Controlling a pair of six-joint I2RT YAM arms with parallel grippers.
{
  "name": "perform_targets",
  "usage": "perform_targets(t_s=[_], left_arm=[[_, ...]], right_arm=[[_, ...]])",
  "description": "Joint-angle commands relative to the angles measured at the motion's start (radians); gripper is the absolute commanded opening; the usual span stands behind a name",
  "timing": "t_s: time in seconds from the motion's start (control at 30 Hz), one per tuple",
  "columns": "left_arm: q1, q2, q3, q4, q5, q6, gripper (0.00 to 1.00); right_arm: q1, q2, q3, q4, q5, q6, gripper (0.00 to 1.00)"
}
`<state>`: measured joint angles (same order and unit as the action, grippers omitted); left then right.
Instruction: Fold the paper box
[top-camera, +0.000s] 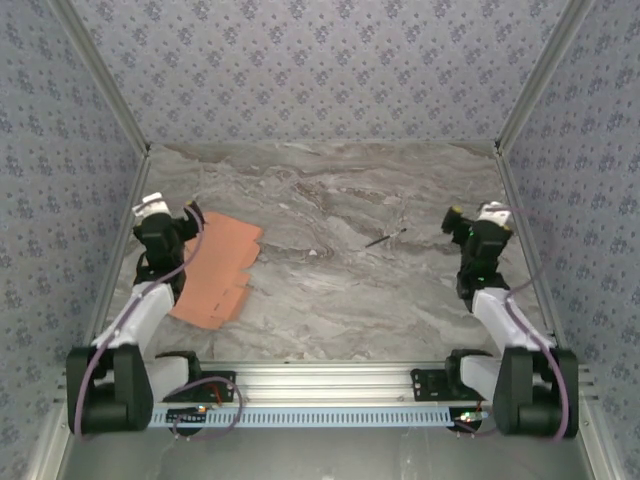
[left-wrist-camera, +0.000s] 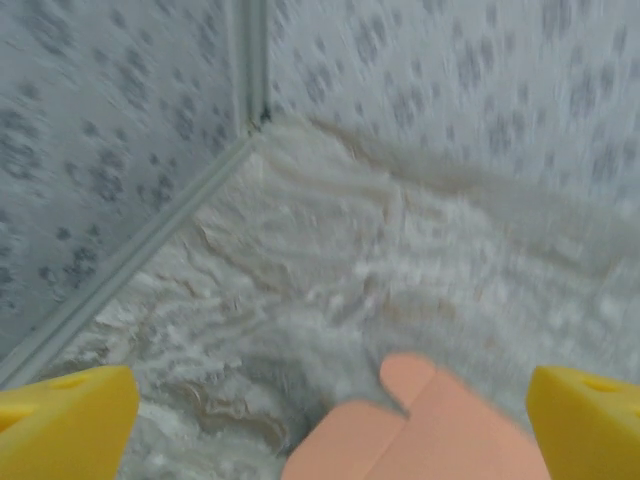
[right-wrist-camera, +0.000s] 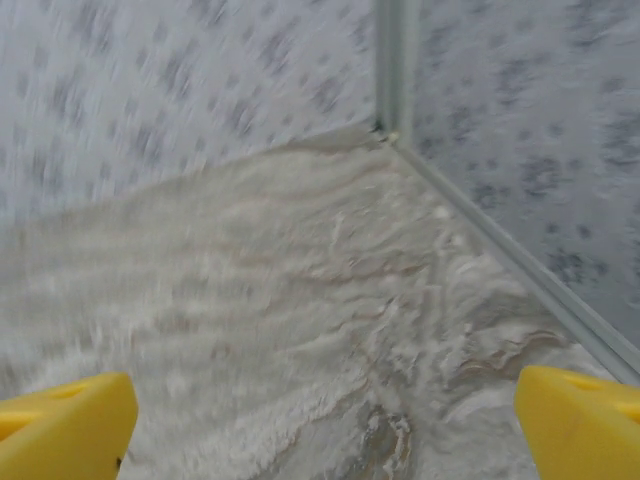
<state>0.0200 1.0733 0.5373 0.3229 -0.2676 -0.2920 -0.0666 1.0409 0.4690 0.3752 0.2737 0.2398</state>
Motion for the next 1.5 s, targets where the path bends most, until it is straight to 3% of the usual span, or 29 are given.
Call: perform_targets(t_s=[0.0,0.07,0.13,0.3,0.47,0.73,1.13,1.27,1.4,1.47], left_arm=[[0.000,-0.045,0.041,-0.264,0.132,-0.229,0.99],[-0.026,-0.029,0.044,-0.280,0.268,-0.268,0.99],[-0.101,0.006,0.067,-0.350,0.305,-0.260,0.98],[-0.326,0.124,0.176,-0.606,0.163,-0.173,0.93],[-0.455,0.326,0.303,-0.764,0.060,-0.123,0.90],[-0.495,0.528,0.430,-0.845,0.027,-0.071,0.71],[-0.499,0.664,0.505,-0.872,-0.054,-0.046,0.41],[-0.499,0.657,0.512,-0.851,-0.055,-0.053,0.27],[-0.499,0.649,0.554,-0.855,-0.064,-0.066,0.04],[-0.498,0.631,0.589,-0.874,-0.057,-0.073,0.01]], right_arm=[[-0.008,-0.068,0.111,-0.350,-0.057,0.195,0.99],[0.034,-0.075,0.149,-0.398,-0.143,0.193,0.97],[0.113,-0.064,0.183,-0.430,-0.230,0.168,0.96],[0.385,0.013,0.259,-0.514,-0.260,0.092,0.95],[0.526,0.130,0.324,-0.555,-0.202,0.070,0.95],[0.540,0.171,0.321,-0.545,-0.204,0.103,0.96],[0.541,0.169,0.297,-0.561,-0.195,0.118,0.97],[0.541,0.175,0.301,-0.559,-0.199,0.121,0.97],[0.544,0.186,0.313,-0.560,-0.222,0.125,0.97],[0.550,0.189,0.326,-0.568,-0.244,0.115,0.97]])
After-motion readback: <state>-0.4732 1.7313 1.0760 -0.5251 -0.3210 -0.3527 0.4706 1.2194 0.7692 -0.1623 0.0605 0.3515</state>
